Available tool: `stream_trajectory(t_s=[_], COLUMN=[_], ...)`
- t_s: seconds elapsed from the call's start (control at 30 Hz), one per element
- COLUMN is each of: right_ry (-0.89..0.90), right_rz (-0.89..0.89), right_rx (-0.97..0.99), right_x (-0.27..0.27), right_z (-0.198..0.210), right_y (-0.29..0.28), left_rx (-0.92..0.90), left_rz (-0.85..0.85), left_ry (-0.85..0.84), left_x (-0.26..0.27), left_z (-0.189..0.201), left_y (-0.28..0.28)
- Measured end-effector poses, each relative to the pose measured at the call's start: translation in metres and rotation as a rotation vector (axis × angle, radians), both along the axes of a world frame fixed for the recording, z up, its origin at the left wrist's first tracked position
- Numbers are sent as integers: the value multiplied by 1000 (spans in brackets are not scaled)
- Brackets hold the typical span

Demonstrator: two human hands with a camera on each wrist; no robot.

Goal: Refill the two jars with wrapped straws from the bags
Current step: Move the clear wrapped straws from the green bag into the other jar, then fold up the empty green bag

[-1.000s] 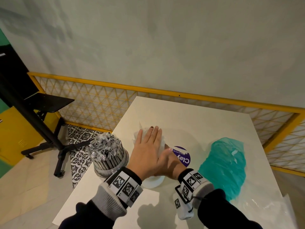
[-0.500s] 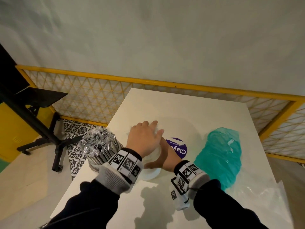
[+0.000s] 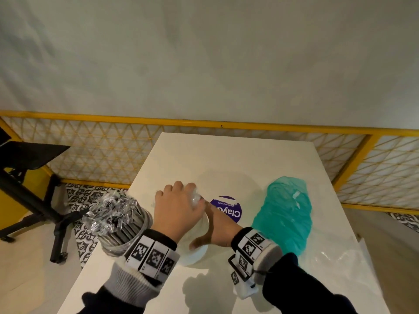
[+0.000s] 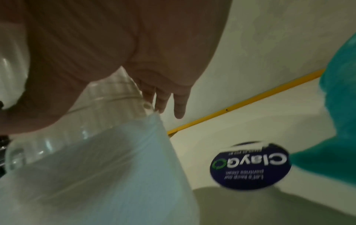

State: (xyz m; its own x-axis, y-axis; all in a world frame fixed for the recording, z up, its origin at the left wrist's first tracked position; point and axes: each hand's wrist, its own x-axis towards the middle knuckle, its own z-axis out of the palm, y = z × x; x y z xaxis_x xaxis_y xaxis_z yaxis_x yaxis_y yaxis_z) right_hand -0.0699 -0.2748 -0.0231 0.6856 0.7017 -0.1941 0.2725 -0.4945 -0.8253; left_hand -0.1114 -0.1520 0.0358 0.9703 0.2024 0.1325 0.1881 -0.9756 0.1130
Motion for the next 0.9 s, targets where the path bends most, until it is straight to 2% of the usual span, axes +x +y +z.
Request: stream_trajectory(t_s=[0.07, 0.17, 0.2, 0.27, 0.3, 0.37, 0.43, 0.5, 0.57, 0.67, 0.73, 0.8, 0.9], right_ry=[-21, -372, -435, -344, -240, -80, -53, -109, -161, -121, -63, 89, 274], right_rz=[-61, -368, -465, -551, -529, -376, -231, -232, -284, -512, -685, -805, -893], right_rx=[-49, -203, -285, -452, -520, -681, -794, -789, -724, -464, -207, 115, 488], right_x=[4, 23, 29, 32, 30, 18, 3, -8, -13, -10, -7, -7, -15], right_z=[6, 6, 4, -2, -8, -35, -65, -80, -75, -48, -23, 8, 47], right_y=[-21, -63, -79, -105, -114, -121, -118, -120, -127, -142, -153, -163, -176], left_rx=[12, -32, -72, -154, -204, -339, -483, -524, -486, -595, -657, -730, -990], left_rz=[-21, -74, -97, -171, -215, -297, -366, -439, -473, -343, -247, -190, -101], left_ry=[-12, -119, -163, -275, -327, -355, -283, -148, -41, 59, 77, 74, 0], left_x=[-1, 1, 4, 8, 9, 9, 8, 7, 6, 6, 8, 13, 28], left_z=[0, 7, 11, 19, 23, 23, 13, -3, -24, -51, -62, -65, -58], left_y=[0, -3, -7, -20, -30, -51, -73, -90, -100, -101, -103, -109, -114])
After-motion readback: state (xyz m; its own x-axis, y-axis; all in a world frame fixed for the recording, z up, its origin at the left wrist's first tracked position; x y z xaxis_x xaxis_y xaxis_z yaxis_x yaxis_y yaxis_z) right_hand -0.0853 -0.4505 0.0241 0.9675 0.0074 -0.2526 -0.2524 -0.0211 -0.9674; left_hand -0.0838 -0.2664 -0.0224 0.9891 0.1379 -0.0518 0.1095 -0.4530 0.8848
